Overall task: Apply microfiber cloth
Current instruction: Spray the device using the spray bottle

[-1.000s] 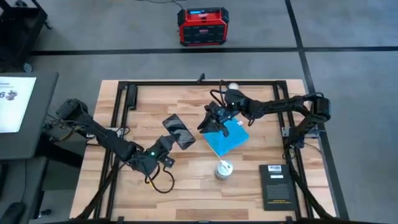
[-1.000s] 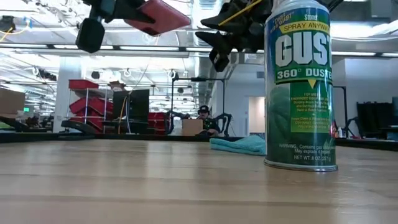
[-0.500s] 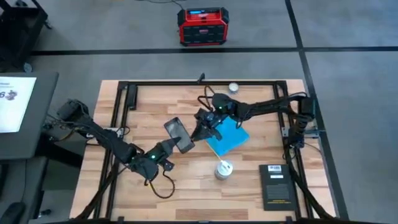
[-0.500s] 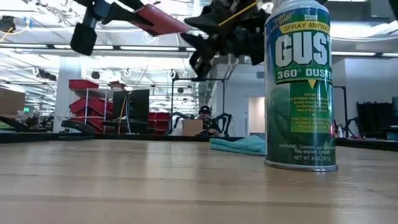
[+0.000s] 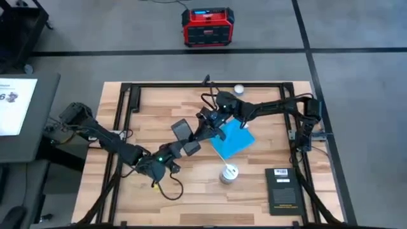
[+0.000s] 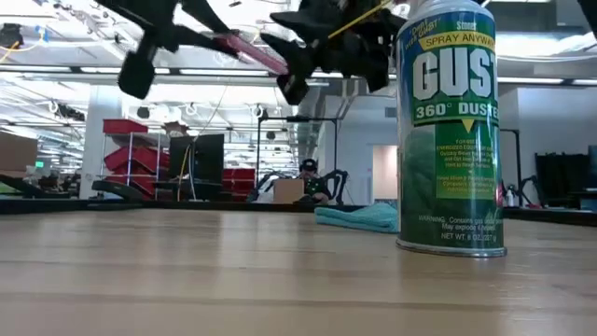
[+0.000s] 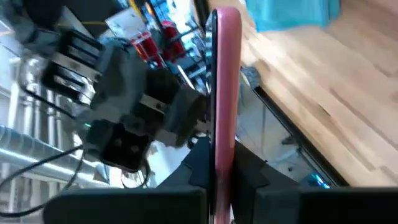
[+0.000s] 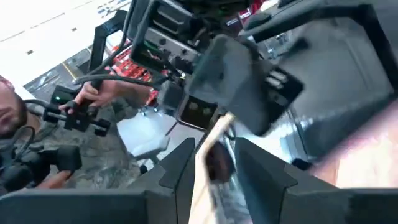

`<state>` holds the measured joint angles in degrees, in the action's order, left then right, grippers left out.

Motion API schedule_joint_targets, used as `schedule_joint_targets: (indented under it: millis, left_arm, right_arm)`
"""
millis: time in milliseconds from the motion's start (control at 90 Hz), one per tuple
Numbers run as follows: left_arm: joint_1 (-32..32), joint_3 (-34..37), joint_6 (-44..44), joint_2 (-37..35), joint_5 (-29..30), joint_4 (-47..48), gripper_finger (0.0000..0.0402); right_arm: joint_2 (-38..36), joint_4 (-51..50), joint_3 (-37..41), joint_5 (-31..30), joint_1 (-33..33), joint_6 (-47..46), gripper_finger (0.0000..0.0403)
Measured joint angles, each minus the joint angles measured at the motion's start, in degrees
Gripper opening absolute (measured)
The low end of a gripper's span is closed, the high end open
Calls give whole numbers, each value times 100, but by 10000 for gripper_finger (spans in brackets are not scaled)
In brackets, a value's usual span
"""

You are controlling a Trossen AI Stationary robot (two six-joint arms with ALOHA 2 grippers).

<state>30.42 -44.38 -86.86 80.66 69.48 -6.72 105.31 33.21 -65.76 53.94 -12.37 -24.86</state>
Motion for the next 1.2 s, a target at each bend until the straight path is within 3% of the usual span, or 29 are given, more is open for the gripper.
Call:
schedule_joint_targets:
  millis: [422,1200]
  left_arm:
    - [133,0,58,-4,27,-15,3]
    - [102,-1,-33,-4,-21,-175,3]
  right_arm:
    - [-1,-666,7,-3,-605,448,103]
    - [-1,-476,-34,-184,-338,240,103]
